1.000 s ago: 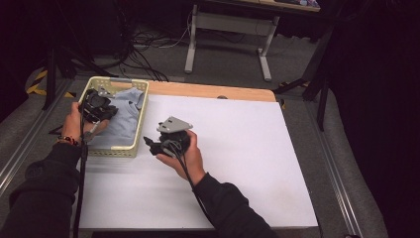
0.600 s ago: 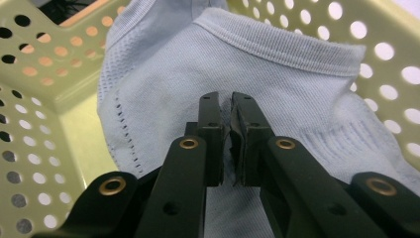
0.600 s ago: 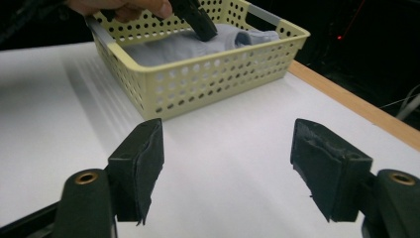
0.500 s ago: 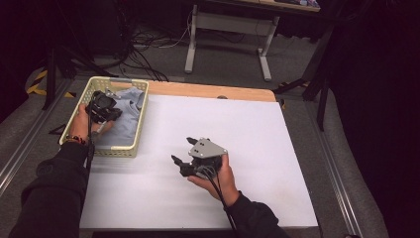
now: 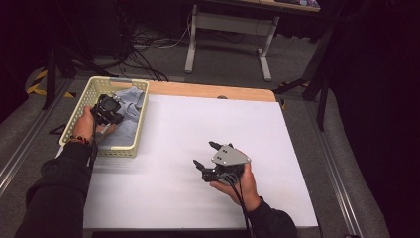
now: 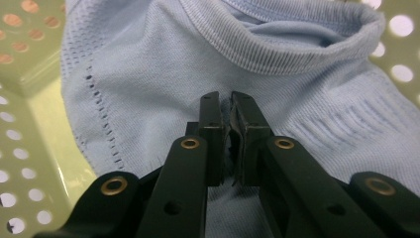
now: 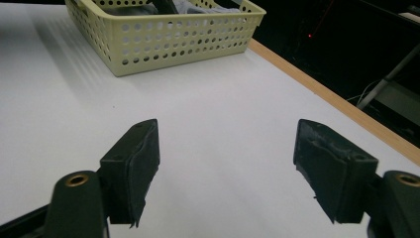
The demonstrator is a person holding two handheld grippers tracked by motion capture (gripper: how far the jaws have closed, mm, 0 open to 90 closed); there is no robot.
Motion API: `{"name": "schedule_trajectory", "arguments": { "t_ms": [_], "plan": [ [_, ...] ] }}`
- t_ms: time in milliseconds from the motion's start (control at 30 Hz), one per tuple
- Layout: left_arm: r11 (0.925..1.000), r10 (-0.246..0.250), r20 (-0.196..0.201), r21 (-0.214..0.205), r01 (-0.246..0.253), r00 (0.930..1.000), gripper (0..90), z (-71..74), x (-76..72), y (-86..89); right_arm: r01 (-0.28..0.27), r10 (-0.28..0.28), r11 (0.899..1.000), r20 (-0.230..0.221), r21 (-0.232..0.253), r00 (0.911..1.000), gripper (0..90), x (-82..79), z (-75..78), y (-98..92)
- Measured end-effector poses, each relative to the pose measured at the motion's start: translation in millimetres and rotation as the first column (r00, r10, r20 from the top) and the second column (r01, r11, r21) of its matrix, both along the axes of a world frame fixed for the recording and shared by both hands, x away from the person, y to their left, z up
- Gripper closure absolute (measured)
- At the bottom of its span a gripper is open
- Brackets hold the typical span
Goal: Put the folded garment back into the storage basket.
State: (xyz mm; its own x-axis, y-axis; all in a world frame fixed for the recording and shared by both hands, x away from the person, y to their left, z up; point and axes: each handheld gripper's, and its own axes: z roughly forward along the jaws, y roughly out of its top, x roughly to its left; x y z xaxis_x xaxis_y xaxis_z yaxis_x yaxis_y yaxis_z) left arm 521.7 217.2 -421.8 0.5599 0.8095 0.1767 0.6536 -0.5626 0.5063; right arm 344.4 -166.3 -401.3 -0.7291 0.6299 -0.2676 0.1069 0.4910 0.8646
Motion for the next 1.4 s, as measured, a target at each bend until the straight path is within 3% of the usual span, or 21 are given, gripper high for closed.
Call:
{"name": "schedule_trajectory", "arguments": {
  "t_ms": [367,533,633,733,867,1067,1400],
  "plan": [
    [0.9997,-0.011,-0.048,0.023,0.012,0.9988,86.2,-5.9,2.5,-2.9,0.010,-0.009,0.999,0.024,-0.032,0.9997,24.1,-9.4,-5.0,-24.7],
    [0.9997,-0.012,-0.051,0.022,0.013,0.9986,86.4,-6.6,2.6,-2.9,0.016,-0.016,1.000,0.032,-0.012,0.9994,22.6,-13.4,-13.1,-42.6],
    [0.9996,-0.013,-0.051,0.023,0.014,0.9986,86.4,-6.6,2.6,-2.9,0.036,-0.034,0.999,0.077,-0.022,0.9964,20.8,-17.5,-14.3,-52.5],
    [0.9996,-0.013,-0.051,0.026,0.014,0.9986,86.4,-6.5,2.6,-3.3,0.036,-0.037,0.999,0.089,0.014,0.9953,19.7,-21.3,-14.1,-64.0],
    [0.9981,-0.025,-0.050,0.055,0.027,0.9984,86.4,-4.8,2.4,-5.1,0.064,-0.064,0.998,0.100,0.004,0.9929,17.2,-24.9,-17.8,-73.5],
    [0.9966,-0.026,-0.027,0.077,0.028,0.9993,86.2,-0.3,0.8,-7.4,0.087,-0.086,0.996,0.085,-0.009,0.9927,16.8,-33.1,-26.8,-83.9],
    [0.9989,-0.013,0.058,0.045,0.011,0.9982,85.1,15.1,-8.2,-3.6,0.122,-0.124,0.992,0.064,0.029,0.9902,15.4,-31.7,-29.0,-91.2]
  ]
}}
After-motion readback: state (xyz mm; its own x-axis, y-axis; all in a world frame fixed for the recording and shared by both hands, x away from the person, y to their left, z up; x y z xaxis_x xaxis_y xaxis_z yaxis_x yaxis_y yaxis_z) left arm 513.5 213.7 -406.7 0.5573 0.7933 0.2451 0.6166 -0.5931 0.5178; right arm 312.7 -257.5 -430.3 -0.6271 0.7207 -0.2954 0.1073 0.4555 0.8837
